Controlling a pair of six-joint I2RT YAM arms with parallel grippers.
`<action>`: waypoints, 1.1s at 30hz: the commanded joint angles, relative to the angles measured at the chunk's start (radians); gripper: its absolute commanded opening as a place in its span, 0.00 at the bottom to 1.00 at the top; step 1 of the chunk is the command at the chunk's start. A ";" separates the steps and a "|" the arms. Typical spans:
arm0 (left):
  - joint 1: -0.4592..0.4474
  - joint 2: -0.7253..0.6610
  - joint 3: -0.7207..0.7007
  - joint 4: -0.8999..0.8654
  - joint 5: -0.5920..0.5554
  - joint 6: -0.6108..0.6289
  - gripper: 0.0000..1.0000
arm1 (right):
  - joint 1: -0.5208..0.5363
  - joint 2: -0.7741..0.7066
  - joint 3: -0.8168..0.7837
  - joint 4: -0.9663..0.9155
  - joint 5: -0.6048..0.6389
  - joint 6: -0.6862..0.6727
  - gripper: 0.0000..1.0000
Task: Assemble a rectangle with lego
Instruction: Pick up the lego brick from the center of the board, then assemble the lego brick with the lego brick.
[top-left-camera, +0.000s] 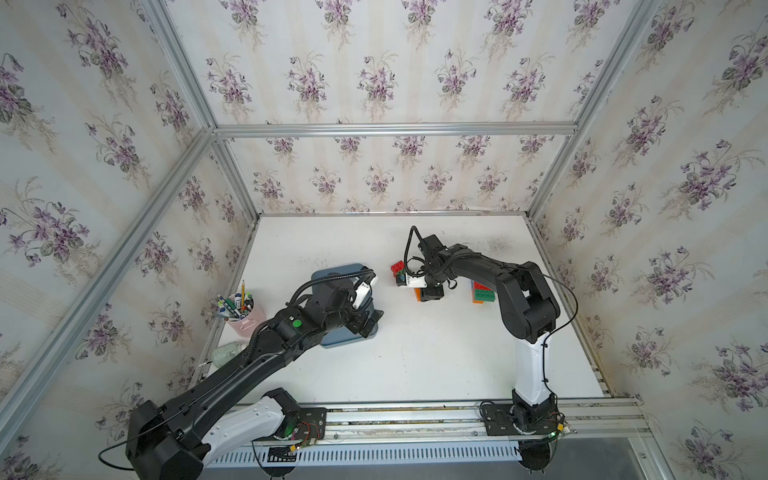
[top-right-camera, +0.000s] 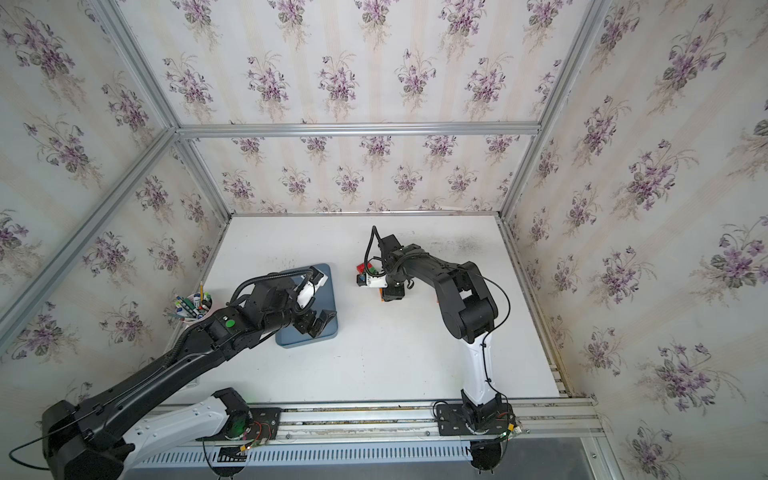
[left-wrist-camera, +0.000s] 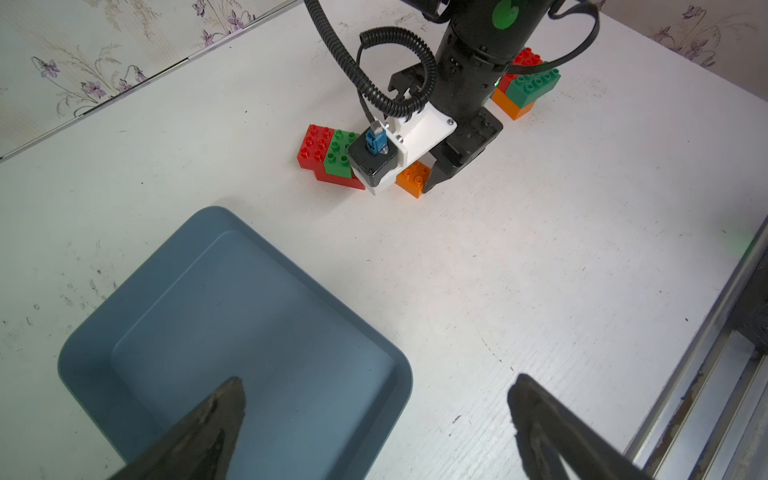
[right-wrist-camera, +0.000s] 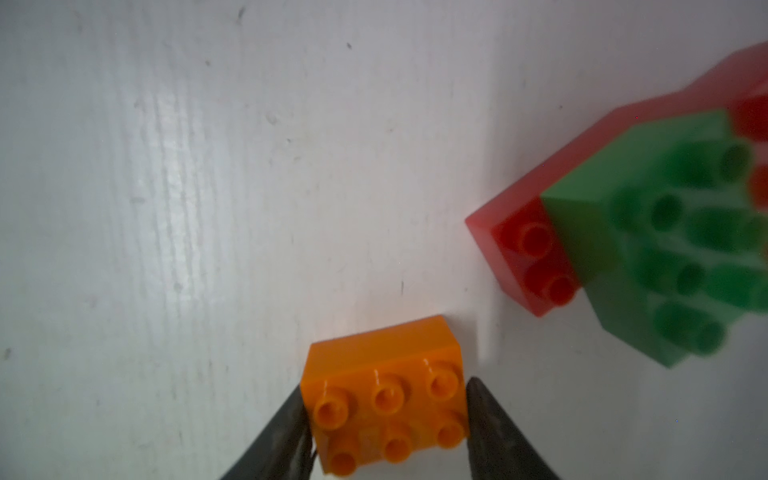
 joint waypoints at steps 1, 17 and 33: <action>0.001 -0.005 -0.002 0.027 -0.008 0.001 1.00 | 0.002 -0.019 -0.013 0.002 0.005 0.027 0.49; 0.001 -0.042 -0.004 0.022 -0.059 -0.006 1.00 | 0.015 -0.199 -0.052 0.128 -0.105 0.430 0.48; 0.001 -0.059 -0.006 0.024 -0.081 -0.023 1.00 | 0.071 -0.092 0.146 -0.066 -0.067 0.960 0.39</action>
